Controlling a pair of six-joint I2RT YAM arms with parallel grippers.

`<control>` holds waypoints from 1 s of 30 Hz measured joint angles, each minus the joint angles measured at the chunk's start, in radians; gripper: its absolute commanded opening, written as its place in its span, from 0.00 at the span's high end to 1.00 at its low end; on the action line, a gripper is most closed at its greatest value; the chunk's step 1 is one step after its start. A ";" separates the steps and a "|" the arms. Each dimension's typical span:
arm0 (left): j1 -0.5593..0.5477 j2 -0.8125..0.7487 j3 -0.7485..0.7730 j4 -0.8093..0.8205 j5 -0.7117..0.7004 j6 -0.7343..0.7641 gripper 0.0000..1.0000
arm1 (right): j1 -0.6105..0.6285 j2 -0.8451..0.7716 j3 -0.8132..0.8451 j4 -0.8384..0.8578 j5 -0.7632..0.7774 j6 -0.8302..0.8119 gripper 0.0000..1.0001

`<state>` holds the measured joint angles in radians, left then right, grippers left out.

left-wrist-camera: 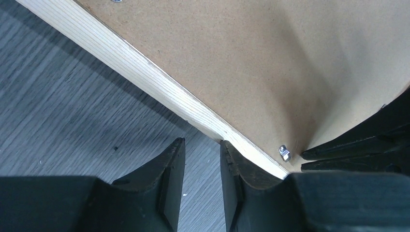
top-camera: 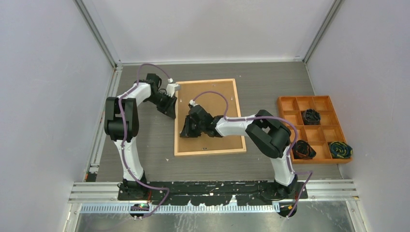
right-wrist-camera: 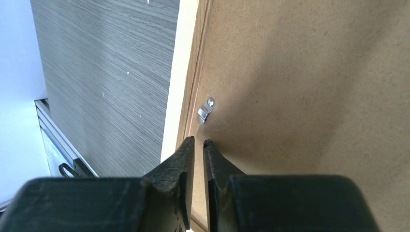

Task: Put the photo into the frame
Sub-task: Install the photo frame at the center of the board.

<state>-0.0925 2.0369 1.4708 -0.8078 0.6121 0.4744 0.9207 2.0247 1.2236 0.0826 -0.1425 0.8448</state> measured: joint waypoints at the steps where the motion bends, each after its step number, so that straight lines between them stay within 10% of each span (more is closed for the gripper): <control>1: 0.000 0.000 0.000 0.000 0.000 0.000 0.67 | -0.002 0.002 0.001 0.002 -0.001 0.000 0.83; 30: -0.006 0.000 -0.002 -0.003 -0.001 -0.003 0.72 | -0.031 0.058 0.037 0.061 -0.037 0.028 0.99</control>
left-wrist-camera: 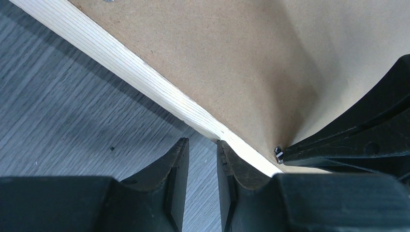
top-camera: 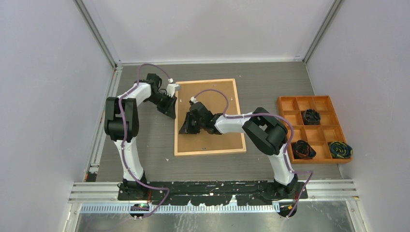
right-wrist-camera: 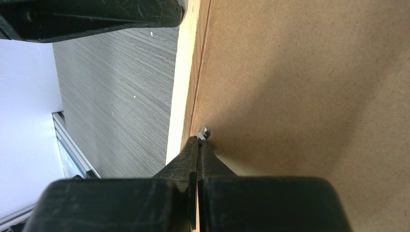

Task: Put the photo into the frame
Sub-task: Install the photo frame at the center of the board.

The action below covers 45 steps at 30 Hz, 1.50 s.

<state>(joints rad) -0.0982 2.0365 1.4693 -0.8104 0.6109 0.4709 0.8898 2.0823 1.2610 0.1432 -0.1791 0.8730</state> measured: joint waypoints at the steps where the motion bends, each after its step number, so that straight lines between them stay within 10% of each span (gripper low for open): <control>1: 0.000 0.000 0.000 0.000 0.000 0.000 0.72 | 0.000 0.000 0.001 -0.001 -0.001 0.000 0.99; 45: -0.007 -0.012 -0.011 0.008 -0.005 0.034 0.73 | -0.012 -0.046 -0.109 0.146 0.030 0.182 0.99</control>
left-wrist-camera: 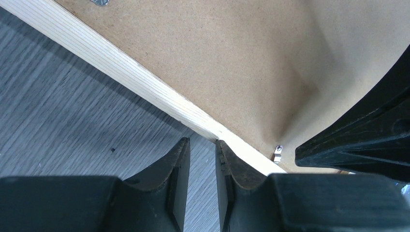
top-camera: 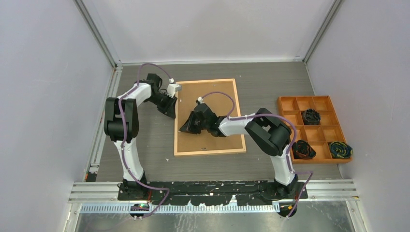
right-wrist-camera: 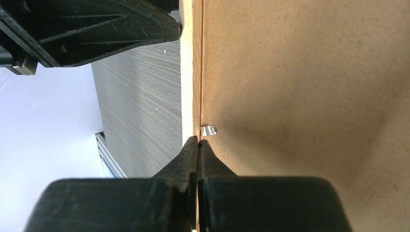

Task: Put the photo into the frame
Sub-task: Install the photo frame at the center of the board.

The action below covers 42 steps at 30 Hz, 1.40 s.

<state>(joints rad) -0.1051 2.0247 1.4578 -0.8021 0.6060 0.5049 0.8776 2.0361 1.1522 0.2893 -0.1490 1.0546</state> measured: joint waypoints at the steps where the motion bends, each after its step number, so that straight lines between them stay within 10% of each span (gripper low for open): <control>1: 0.000 0.000 0.000 0.000 0.000 0.000 0.73 | 0.000 0.003 0.005 -0.001 -0.002 0.000 0.99; 36: -0.007 -0.007 -0.002 0.001 -0.013 0.010 0.74 | 0.011 0.057 0.067 -0.049 -0.014 0.003 0.99; 42: 0.005 0.003 0.024 -0.010 -0.013 0.011 0.72 | -0.027 0.039 0.047 -0.023 -0.069 -0.005 0.67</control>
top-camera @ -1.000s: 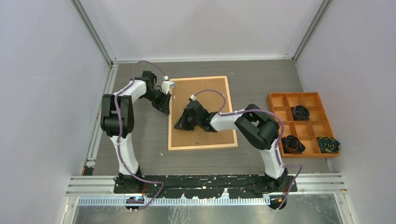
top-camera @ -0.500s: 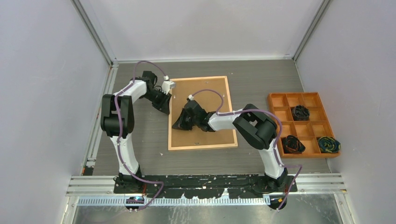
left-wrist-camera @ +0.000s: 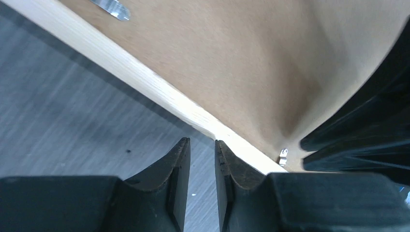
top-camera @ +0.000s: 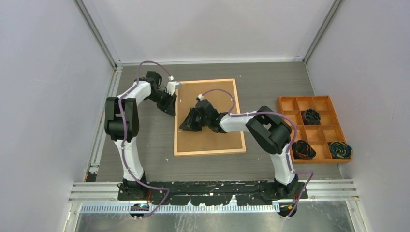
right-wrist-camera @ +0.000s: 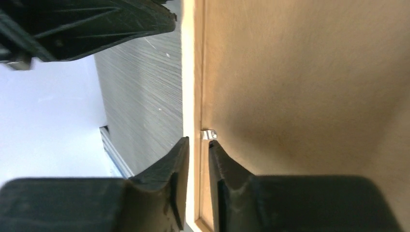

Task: Put the photo into the frame
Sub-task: Install the photo frame at the center of the board.

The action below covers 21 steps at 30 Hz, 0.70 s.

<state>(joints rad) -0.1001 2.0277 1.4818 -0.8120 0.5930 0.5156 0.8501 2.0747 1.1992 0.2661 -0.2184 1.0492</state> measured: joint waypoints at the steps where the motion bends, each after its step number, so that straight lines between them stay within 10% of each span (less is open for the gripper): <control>1: 0.005 0.007 0.015 -0.003 0.004 -0.004 0.71 | -0.013 -0.014 -0.002 -0.010 -0.009 -0.006 0.63; 7: 0.043 0.071 0.157 -0.006 0.027 -0.072 0.70 | -0.145 -0.077 0.096 -0.090 -0.052 -0.090 0.52; 21: 0.057 0.246 0.341 -0.050 0.107 -0.195 0.77 | -0.327 0.280 0.586 -0.354 -0.114 -0.237 0.68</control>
<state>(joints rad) -0.0429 2.2738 1.8225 -0.8619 0.7002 0.3202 0.5236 2.3550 1.7851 -0.0879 -0.3325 0.8127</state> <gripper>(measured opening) 0.258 0.321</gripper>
